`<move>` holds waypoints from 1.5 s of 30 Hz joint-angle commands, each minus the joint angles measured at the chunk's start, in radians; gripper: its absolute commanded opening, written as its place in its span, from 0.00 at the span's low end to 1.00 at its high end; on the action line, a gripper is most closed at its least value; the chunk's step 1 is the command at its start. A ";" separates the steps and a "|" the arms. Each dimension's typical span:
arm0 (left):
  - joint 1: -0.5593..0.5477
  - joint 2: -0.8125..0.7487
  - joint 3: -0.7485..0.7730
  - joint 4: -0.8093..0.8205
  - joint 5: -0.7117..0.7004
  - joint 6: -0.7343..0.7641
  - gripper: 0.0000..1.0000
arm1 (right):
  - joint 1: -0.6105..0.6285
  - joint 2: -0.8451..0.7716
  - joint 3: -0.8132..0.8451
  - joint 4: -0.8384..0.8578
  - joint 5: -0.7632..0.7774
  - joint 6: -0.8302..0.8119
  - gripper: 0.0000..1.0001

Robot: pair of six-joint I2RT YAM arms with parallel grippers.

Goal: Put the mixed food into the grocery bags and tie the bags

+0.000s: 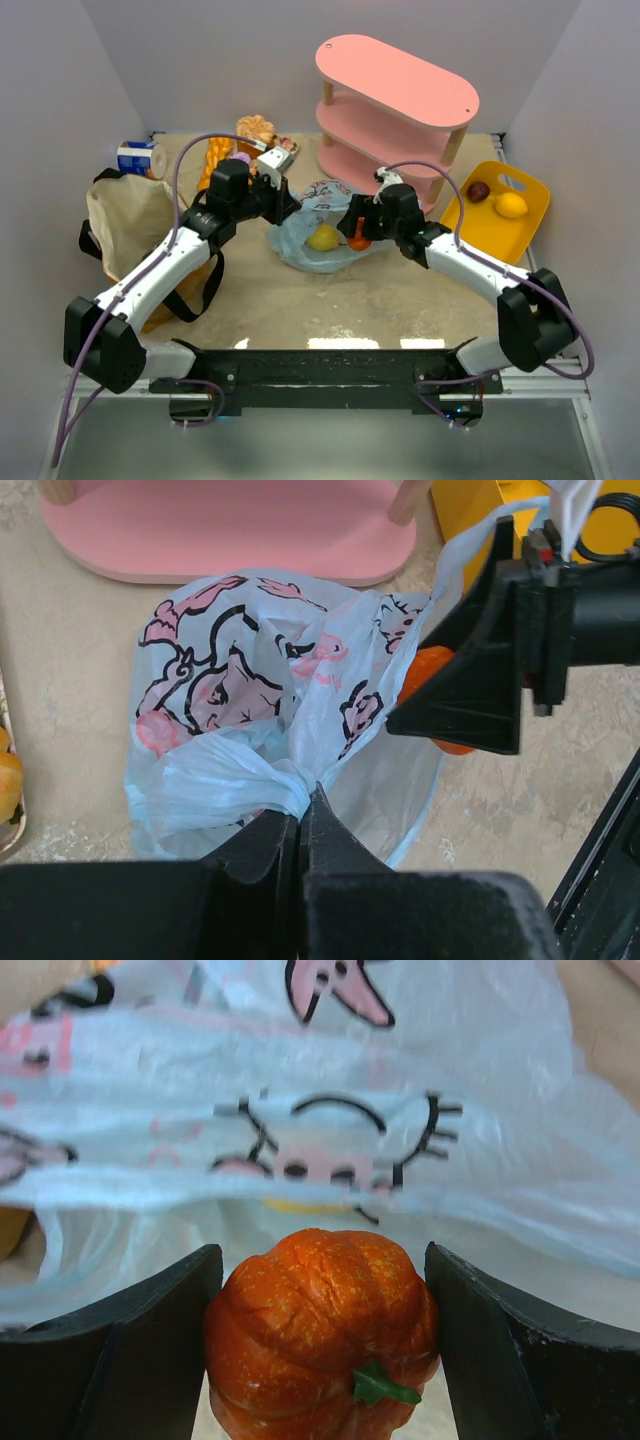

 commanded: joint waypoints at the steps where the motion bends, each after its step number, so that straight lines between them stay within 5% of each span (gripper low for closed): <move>1: -0.015 -0.002 0.021 0.026 0.018 0.003 0.00 | 0.004 0.043 0.029 0.196 0.143 0.053 0.00; 9: -0.032 -0.008 0.016 0.042 0.056 -0.020 0.00 | 0.027 0.118 -0.025 0.496 0.266 0.185 0.00; 18: -0.039 -0.019 0.015 0.045 0.059 -0.022 0.00 | 0.064 0.267 -0.026 0.596 0.495 0.149 0.00; 21: -0.039 -0.023 0.015 0.046 0.056 -0.020 0.00 | 0.064 0.280 -0.038 0.597 0.513 0.135 0.17; 25: -0.039 -0.022 0.013 0.046 0.055 -0.019 0.00 | 0.064 0.284 -0.025 0.567 0.480 0.106 0.67; 30: -0.039 -0.019 0.015 0.045 0.050 -0.016 0.00 | 0.064 0.275 -0.006 0.531 0.429 0.060 0.91; 36: -0.039 -0.017 0.015 0.040 0.038 -0.010 0.00 | 0.064 0.221 -0.044 0.545 0.392 0.018 0.99; 40: -0.039 -0.020 0.021 0.028 0.009 0.009 0.00 | 0.065 0.116 -0.138 0.538 0.323 -0.009 0.92; 45: -0.038 -0.029 0.022 0.010 -0.083 0.032 0.00 | 0.067 -0.274 -0.251 0.362 0.295 -0.097 0.86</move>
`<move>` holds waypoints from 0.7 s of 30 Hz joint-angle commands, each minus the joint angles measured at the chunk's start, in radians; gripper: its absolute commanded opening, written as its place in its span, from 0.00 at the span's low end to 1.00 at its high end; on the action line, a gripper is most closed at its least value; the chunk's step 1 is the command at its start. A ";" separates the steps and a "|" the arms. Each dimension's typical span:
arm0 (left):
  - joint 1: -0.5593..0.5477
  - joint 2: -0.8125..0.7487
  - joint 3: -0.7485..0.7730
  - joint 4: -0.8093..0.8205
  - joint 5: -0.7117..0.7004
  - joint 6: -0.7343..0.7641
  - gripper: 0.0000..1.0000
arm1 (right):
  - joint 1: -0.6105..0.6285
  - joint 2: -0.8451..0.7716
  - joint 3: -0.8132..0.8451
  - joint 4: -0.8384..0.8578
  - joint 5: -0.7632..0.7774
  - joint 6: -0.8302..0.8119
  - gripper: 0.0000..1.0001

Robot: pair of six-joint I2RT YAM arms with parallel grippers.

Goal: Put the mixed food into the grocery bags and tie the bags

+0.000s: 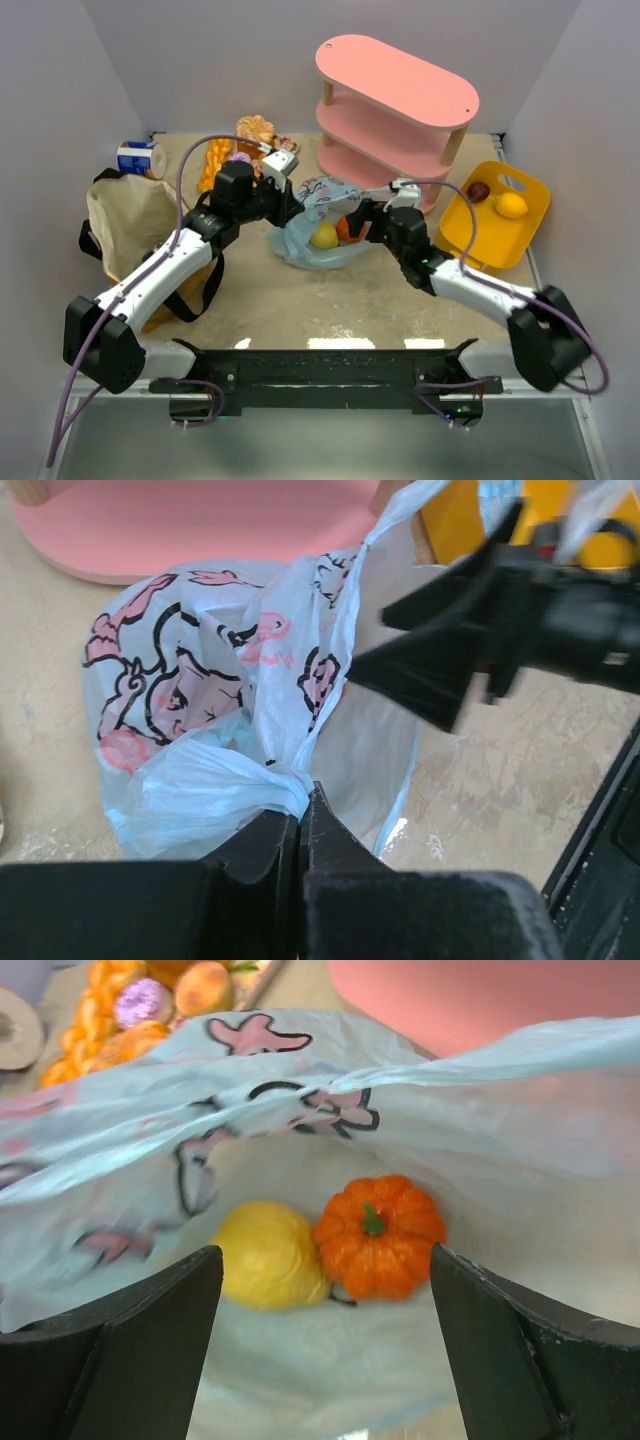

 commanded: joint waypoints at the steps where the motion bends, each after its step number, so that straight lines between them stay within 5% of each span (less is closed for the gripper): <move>1: -0.004 -0.029 0.024 0.007 -0.091 0.037 0.00 | 0.001 -0.343 -0.052 -0.162 -0.012 -0.123 0.86; 5: -0.004 -0.023 0.024 0.004 -0.102 0.041 0.00 | -0.060 -0.521 0.069 -0.486 0.140 -0.200 0.89; 9: -0.004 -0.014 0.021 0.012 -0.067 0.029 0.00 | -0.471 -0.514 0.160 -0.648 -0.068 -0.241 0.85; 12: -0.004 0.000 0.019 0.015 -0.050 0.024 0.00 | -0.685 -0.374 0.225 -0.680 -0.225 -0.260 0.81; 21: -0.004 0.026 0.018 0.020 -0.022 0.015 0.00 | -0.875 0.068 0.432 -0.594 -0.257 -0.200 0.74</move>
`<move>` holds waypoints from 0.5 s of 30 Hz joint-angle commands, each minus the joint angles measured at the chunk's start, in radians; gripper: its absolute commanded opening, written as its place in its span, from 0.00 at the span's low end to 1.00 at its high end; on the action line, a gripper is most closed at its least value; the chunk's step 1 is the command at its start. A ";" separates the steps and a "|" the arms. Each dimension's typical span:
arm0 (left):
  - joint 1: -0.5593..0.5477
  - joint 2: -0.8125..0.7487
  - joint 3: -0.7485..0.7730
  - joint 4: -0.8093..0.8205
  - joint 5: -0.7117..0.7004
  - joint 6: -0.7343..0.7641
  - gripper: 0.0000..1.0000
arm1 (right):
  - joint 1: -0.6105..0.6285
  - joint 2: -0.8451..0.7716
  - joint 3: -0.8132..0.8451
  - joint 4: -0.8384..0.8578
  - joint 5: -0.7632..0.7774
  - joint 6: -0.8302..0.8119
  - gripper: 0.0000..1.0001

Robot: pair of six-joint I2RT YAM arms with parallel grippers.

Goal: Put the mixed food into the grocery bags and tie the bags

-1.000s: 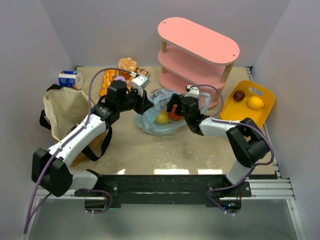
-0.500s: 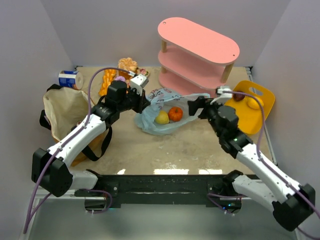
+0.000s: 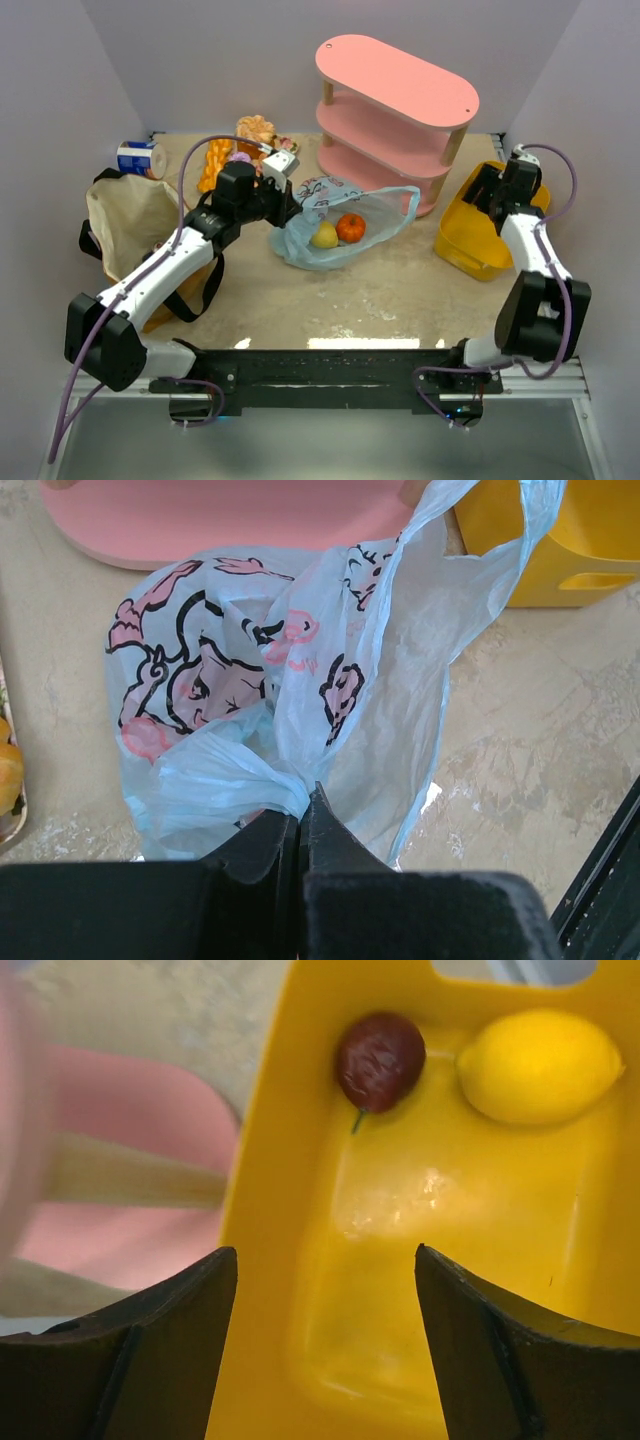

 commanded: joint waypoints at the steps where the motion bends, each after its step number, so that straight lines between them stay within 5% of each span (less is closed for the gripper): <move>1: -0.004 0.019 0.018 0.035 0.035 -0.003 0.00 | -0.069 0.097 0.115 0.014 -0.068 0.025 0.73; 15: -0.004 0.031 0.019 0.036 0.066 -0.015 0.00 | -0.136 0.445 0.295 0.079 -0.154 0.086 0.65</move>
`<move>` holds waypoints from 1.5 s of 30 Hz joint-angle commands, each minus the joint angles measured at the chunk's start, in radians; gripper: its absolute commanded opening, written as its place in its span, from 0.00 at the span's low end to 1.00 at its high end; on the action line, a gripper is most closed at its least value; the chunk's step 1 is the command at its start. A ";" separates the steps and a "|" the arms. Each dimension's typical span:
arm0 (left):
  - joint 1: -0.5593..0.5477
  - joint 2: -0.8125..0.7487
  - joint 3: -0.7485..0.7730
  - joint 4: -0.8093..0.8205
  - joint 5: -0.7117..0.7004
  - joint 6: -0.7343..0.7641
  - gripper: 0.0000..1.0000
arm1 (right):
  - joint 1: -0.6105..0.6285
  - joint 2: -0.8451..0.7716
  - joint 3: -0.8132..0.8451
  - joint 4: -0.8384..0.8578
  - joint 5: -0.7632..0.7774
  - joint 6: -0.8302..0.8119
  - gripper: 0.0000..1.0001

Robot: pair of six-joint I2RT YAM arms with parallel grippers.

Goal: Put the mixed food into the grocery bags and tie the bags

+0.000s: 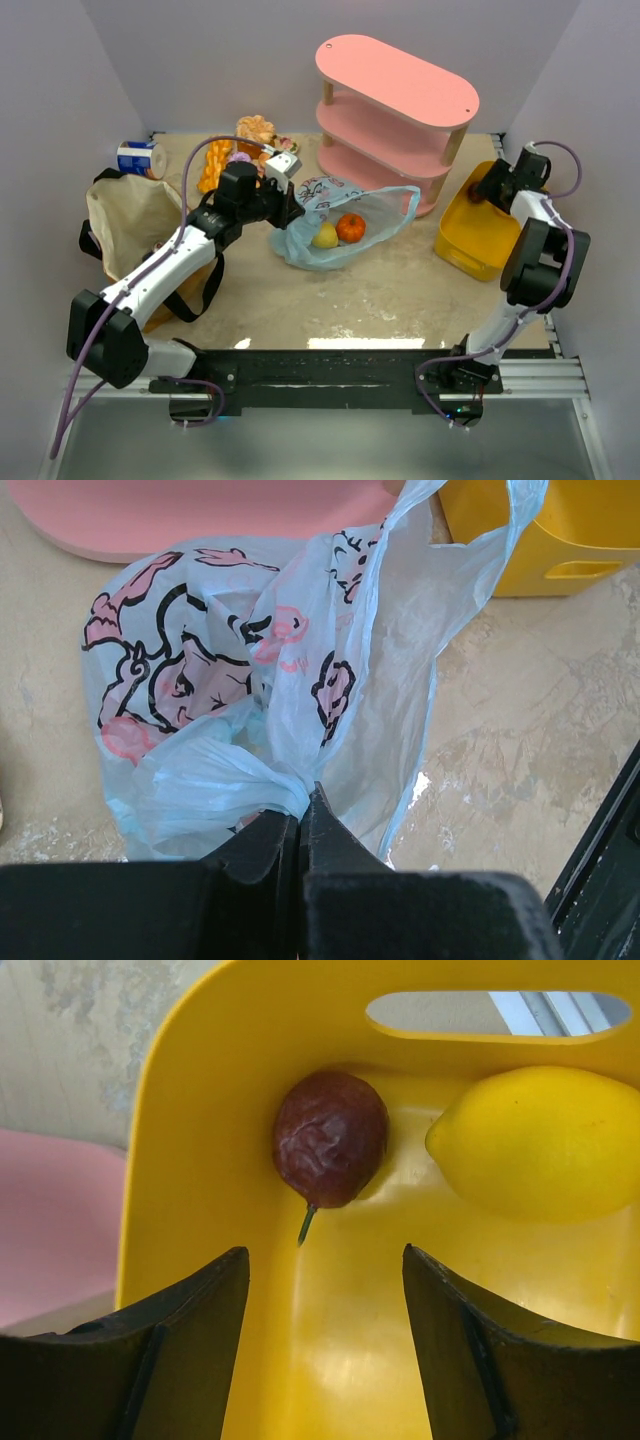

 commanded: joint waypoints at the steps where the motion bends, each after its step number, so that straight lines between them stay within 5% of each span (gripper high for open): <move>1: -0.004 0.009 0.019 0.036 0.031 -0.014 0.00 | -0.013 0.068 0.077 0.042 -0.017 0.037 0.65; 16: -0.004 0.051 0.018 0.035 0.039 -0.017 0.00 | -0.016 0.251 0.110 0.223 -0.083 0.127 0.70; 23: -0.004 0.051 0.019 0.033 0.030 -0.014 0.00 | -0.016 0.220 0.032 0.303 -0.109 0.080 0.45; 30: -0.004 0.038 0.019 0.032 0.024 -0.014 0.00 | -0.007 -0.222 -0.201 0.302 -0.052 0.015 0.30; 37: -0.004 0.022 0.025 0.021 0.001 -0.002 0.00 | 0.326 -0.837 -0.455 0.105 0.147 -0.071 0.26; 41: -0.005 0.011 0.021 0.033 0.027 -0.015 0.00 | 0.473 -0.988 -0.616 0.111 0.068 0.060 0.22; 45: -0.010 0.009 0.018 0.041 0.060 -0.031 0.00 | 0.678 -0.952 -0.671 0.191 0.040 0.164 0.21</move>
